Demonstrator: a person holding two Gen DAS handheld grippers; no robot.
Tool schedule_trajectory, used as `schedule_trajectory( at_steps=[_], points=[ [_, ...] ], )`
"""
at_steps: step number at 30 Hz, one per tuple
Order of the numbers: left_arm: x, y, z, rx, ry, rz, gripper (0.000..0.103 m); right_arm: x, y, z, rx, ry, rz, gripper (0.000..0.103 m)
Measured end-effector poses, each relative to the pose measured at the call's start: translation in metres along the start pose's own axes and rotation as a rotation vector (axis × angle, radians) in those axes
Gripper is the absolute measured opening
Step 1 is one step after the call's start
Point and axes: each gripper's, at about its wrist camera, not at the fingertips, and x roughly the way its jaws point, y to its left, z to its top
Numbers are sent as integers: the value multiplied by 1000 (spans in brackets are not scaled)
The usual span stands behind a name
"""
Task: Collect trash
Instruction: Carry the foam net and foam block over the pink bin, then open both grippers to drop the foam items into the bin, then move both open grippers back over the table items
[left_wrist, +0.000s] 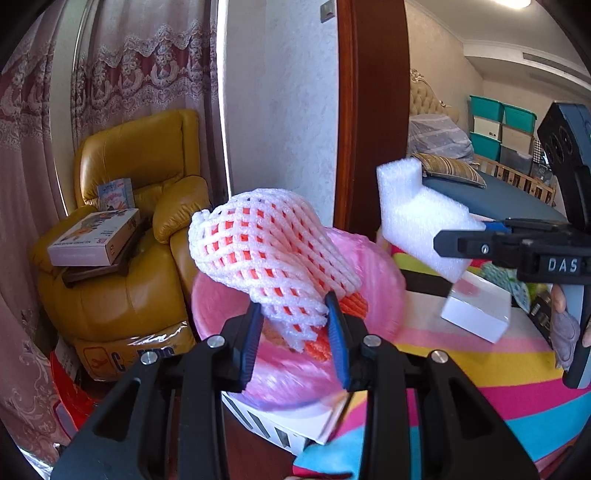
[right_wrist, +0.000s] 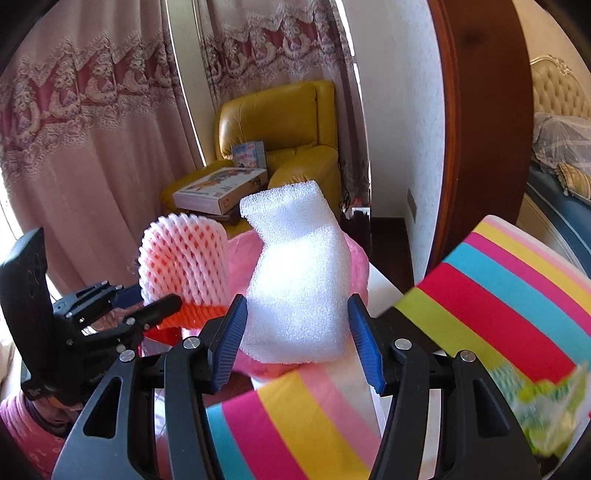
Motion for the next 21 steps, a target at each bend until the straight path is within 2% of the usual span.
schedule_trajectory(
  at_steps=[5, 7, 8, 9, 10, 11, 12, 14, 17, 21],
  points=[
    [24, 14, 9, 15, 12, -8, 36, 40, -5, 16, 28, 27, 9, 56],
    [35, 20, 9, 8, 13, -13, 38, 50, -6, 21, 21, 12, 18, 58],
    [40, 22, 10, 7, 8, -7, 49, 53, -8, 21, 25, 5, 35, 69],
    [45, 25, 10, 7, 3, 16, 64, 56, -10, 24, 37, -5, 28, 80],
    [48, 28, 10, 2, -3, 59, 69, 55, -11, 25, 48, -20, 11, 80],
    [50, 31, 9, -7, -10, 97, 74, 52, -14, 26, 64, -37, 6, 80],
    [49, 35, 6, -25, -19, 118, 74, 45, -17, 26, 84, -60, 16, 80],
    [43, 40, 3, -49, -28, 123, 78, 31, -19, 25, 96, -95, 32, 80],
    [28, 38, -6, -30, -55, 182, 89, 1, -16, 15, 64, -128, 37, 80],
    [5, 26, -21, 17, -79, 193, 98, -38, -14, -7, -22, -135, -27, 80]
  ],
)
